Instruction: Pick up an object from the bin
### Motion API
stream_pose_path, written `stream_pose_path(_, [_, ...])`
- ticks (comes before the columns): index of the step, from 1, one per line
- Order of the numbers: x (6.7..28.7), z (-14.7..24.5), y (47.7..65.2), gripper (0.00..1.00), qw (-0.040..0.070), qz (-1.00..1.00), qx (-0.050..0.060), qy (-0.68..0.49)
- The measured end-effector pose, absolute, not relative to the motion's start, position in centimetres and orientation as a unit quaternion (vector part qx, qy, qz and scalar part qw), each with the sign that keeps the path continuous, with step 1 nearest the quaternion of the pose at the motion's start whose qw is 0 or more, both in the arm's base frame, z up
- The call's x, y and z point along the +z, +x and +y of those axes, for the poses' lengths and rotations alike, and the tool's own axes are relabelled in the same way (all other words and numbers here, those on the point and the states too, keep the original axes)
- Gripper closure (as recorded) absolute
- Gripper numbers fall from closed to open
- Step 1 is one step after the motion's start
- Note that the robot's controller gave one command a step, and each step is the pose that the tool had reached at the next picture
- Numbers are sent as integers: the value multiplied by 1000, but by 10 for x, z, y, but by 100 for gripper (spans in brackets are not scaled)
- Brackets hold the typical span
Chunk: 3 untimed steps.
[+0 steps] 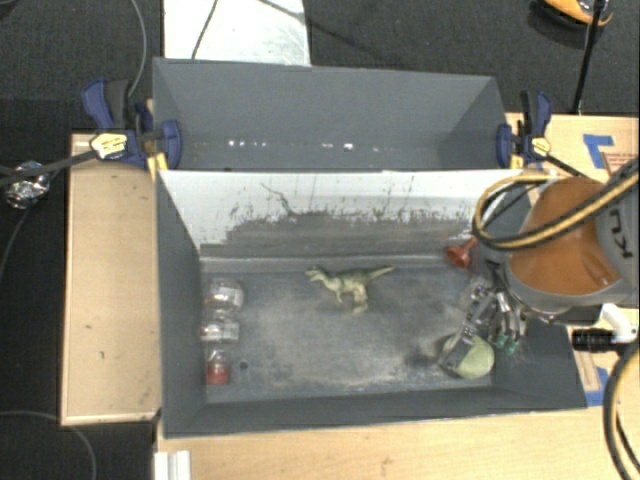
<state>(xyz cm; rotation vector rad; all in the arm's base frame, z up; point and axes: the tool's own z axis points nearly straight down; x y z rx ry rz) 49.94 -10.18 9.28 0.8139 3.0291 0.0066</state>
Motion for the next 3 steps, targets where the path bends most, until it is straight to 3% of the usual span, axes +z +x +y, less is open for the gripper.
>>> stream_pose_path(1, [102, -108, 518, 0, 5, 931, 3, 366])
stream_pose_path(2, [92, -125, 506, 0, 5, 966, 3, 258])
stream_pose_path(3, [80, -135, 509, 0, 6, 993, 1, 116])
